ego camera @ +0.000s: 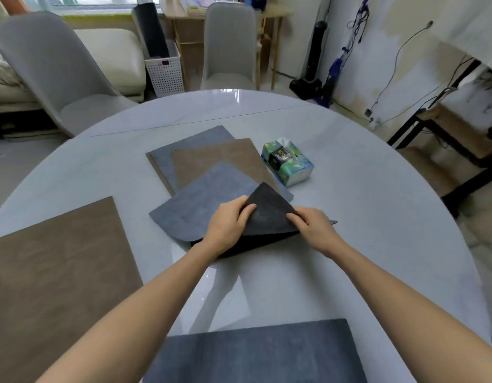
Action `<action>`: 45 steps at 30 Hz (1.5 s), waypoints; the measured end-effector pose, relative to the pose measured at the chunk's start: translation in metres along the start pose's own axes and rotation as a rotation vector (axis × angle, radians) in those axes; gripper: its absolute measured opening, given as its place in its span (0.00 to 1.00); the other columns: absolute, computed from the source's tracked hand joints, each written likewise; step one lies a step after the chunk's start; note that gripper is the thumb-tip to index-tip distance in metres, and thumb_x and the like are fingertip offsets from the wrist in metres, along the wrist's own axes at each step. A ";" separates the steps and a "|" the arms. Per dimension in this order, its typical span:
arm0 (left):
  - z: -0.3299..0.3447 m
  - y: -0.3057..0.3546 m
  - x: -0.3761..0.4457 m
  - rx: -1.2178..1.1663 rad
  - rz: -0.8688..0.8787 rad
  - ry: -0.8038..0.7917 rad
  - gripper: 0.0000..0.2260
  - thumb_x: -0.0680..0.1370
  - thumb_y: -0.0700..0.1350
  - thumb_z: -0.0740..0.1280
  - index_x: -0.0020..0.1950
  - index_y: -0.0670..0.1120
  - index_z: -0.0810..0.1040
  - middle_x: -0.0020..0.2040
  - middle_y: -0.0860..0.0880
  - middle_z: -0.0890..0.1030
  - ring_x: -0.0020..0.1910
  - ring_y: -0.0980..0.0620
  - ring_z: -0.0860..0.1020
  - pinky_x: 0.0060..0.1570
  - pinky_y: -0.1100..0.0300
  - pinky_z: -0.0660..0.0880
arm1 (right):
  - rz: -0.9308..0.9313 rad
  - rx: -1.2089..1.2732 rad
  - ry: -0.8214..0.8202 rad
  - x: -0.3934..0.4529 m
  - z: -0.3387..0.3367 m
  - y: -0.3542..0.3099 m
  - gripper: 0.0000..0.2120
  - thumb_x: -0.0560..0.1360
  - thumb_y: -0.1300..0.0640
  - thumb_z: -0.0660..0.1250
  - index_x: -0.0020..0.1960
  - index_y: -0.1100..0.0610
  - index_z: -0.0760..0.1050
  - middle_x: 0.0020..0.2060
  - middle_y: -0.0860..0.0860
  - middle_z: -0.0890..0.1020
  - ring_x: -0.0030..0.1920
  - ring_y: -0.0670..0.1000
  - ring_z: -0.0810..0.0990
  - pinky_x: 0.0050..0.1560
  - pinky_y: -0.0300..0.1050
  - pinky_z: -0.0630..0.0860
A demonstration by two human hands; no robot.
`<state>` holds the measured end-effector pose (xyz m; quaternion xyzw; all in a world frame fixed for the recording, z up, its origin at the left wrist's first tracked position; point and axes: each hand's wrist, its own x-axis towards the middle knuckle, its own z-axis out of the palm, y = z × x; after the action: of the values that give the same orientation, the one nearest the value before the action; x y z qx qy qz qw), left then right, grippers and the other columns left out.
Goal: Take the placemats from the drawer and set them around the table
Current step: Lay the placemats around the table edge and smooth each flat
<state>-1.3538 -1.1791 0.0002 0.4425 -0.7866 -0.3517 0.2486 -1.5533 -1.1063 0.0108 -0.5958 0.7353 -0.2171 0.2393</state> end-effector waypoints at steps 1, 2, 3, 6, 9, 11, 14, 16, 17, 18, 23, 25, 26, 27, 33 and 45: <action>0.009 0.017 -0.003 -0.006 0.004 -0.014 0.13 0.82 0.47 0.59 0.38 0.48 0.71 0.35 0.52 0.76 0.38 0.49 0.75 0.39 0.50 0.71 | 0.006 -0.022 0.002 -0.012 -0.016 0.007 0.16 0.80 0.56 0.60 0.34 0.52 0.67 0.31 0.48 0.73 0.36 0.51 0.71 0.38 0.48 0.65; 0.019 0.034 -0.007 -0.006 0.006 -0.028 0.12 0.82 0.47 0.59 0.41 0.46 0.73 0.38 0.50 0.78 0.40 0.49 0.77 0.41 0.51 0.71 | 0.009 -0.041 0.004 -0.025 -0.031 0.016 0.16 0.80 0.55 0.60 0.34 0.51 0.67 0.32 0.48 0.74 0.37 0.52 0.72 0.39 0.49 0.67; 0.030 0.052 -0.012 -0.004 0.013 -0.041 0.12 0.82 0.47 0.59 0.42 0.45 0.74 0.40 0.50 0.79 0.42 0.49 0.77 0.41 0.52 0.71 | 0.014 -0.058 0.007 -0.039 -0.046 0.025 0.15 0.80 0.54 0.60 0.34 0.51 0.68 0.33 0.49 0.75 0.37 0.53 0.73 0.39 0.49 0.68; 0.063 0.108 -0.031 0.015 0.051 -0.062 0.11 0.82 0.47 0.60 0.40 0.49 0.72 0.39 0.51 0.77 0.41 0.49 0.76 0.39 0.55 0.68 | 0.026 -0.068 0.036 -0.084 -0.088 0.055 0.18 0.80 0.55 0.60 0.32 0.50 0.66 0.33 0.49 0.75 0.37 0.53 0.72 0.37 0.48 0.67; 0.099 0.168 -0.051 0.044 0.073 -0.053 0.11 0.82 0.46 0.61 0.39 0.52 0.70 0.37 0.51 0.75 0.39 0.50 0.74 0.38 0.56 0.66 | 0.019 -0.047 0.069 -0.132 -0.130 0.091 0.16 0.80 0.55 0.59 0.34 0.51 0.69 0.33 0.51 0.75 0.37 0.55 0.73 0.36 0.47 0.66; 0.124 0.209 -0.062 0.050 0.090 -0.058 0.10 0.82 0.46 0.61 0.41 0.52 0.71 0.38 0.52 0.76 0.40 0.50 0.75 0.38 0.58 0.66 | 0.029 -0.034 0.096 -0.163 -0.156 0.119 0.15 0.81 0.54 0.58 0.36 0.53 0.70 0.33 0.51 0.76 0.38 0.55 0.74 0.38 0.48 0.68; 0.162 0.262 -0.071 0.078 0.130 -0.081 0.07 0.82 0.47 0.61 0.47 0.50 0.77 0.44 0.50 0.80 0.46 0.48 0.79 0.42 0.57 0.70 | 0.059 -0.013 0.160 -0.198 -0.192 0.158 0.13 0.81 0.53 0.57 0.42 0.56 0.76 0.38 0.52 0.80 0.41 0.56 0.76 0.42 0.50 0.72; 0.183 0.288 -0.074 0.121 0.135 -0.084 0.10 0.82 0.48 0.60 0.52 0.47 0.80 0.49 0.46 0.83 0.48 0.46 0.79 0.46 0.54 0.74 | 0.076 0.000 0.196 -0.212 -0.213 0.179 0.13 0.81 0.53 0.57 0.44 0.55 0.76 0.39 0.53 0.80 0.42 0.56 0.77 0.42 0.50 0.72; 0.192 0.298 -0.075 0.136 0.134 -0.085 0.11 0.82 0.48 0.60 0.54 0.46 0.81 0.50 0.46 0.83 0.48 0.46 0.79 0.47 0.53 0.75 | 0.082 0.012 0.198 -0.216 -0.221 0.188 0.12 0.81 0.53 0.57 0.43 0.54 0.75 0.38 0.52 0.79 0.42 0.55 0.76 0.41 0.49 0.71; 0.200 0.305 -0.075 0.146 0.134 -0.085 0.11 0.82 0.48 0.61 0.55 0.46 0.81 0.50 0.46 0.83 0.48 0.46 0.79 0.47 0.53 0.75 | 0.084 0.016 0.198 -0.219 -0.228 0.196 0.12 0.81 0.53 0.57 0.41 0.53 0.74 0.37 0.51 0.78 0.41 0.55 0.76 0.40 0.47 0.70; 0.229 0.316 -0.058 0.076 0.101 -0.061 0.11 0.81 0.49 0.62 0.54 0.46 0.82 0.48 0.47 0.84 0.45 0.48 0.81 0.46 0.53 0.77 | 0.085 -0.119 0.265 -0.210 -0.248 0.223 0.12 0.80 0.51 0.58 0.45 0.55 0.77 0.41 0.53 0.81 0.45 0.56 0.78 0.45 0.48 0.71; 0.237 0.314 -0.044 0.053 0.079 -0.053 0.13 0.81 0.51 0.62 0.52 0.45 0.82 0.46 0.47 0.84 0.44 0.47 0.81 0.46 0.50 0.78 | 0.105 -0.173 0.363 -0.200 -0.253 0.229 0.11 0.80 0.51 0.60 0.46 0.56 0.76 0.46 0.53 0.79 0.49 0.55 0.76 0.48 0.48 0.72; 0.241 0.311 -0.035 0.053 0.070 -0.045 0.13 0.81 0.51 0.62 0.50 0.44 0.82 0.44 0.46 0.84 0.43 0.47 0.80 0.45 0.50 0.78 | 0.142 -0.194 0.427 -0.195 -0.256 0.231 0.10 0.80 0.51 0.60 0.49 0.57 0.76 0.49 0.54 0.78 0.52 0.55 0.75 0.50 0.49 0.72; 0.244 0.308 -0.026 0.051 0.055 -0.032 0.14 0.81 0.52 0.62 0.48 0.43 0.82 0.42 0.45 0.83 0.41 0.46 0.80 0.44 0.50 0.76 | 0.193 -0.213 0.480 -0.189 -0.261 0.231 0.11 0.80 0.51 0.60 0.52 0.58 0.75 0.52 0.54 0.76 0.54 0.54 0.74 0.51 0.49 0.73; 0.240 0.301 0.022 -0.087 -0.027 0.096 0.14 0.80 0.50 0.64 0.37 0.45 0.78 0.33 0.49 0.79 0.33 0.50 0.75 0.34 0.57 0.69 | 0.451 0.152 0.149 -0.126 -0.282 0.215 0.29 0.78 0.35 0.48 0.64 0.56 0.66 0.50 0.58 0.80 0.41 0.57 0.82 0.36 0.46 0.80; 0.225 0.283 0.048 -0.035 -0.191 0.152 0.19 0.79 0.51 0.66 0.32 0.40 0.74 0.28 0.46 0.72 0.29 0.53 0.67 0.32 0.55 0.65 | 0.009 0.143 -0.343 0.012 -0.267 0.154 0.22 0.78 0.42 0.59 0.56 0.60 0.74 0.50 0.58 0.79 0.48 0.58 0.80 0.46 0.52 0.81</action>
<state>-1.6830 -1.0432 0.0812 0.5364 -0.7136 -0.3528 0.2804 -1.8373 -1.0792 0.1284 -0.6021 0.6690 -0.1630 0.4042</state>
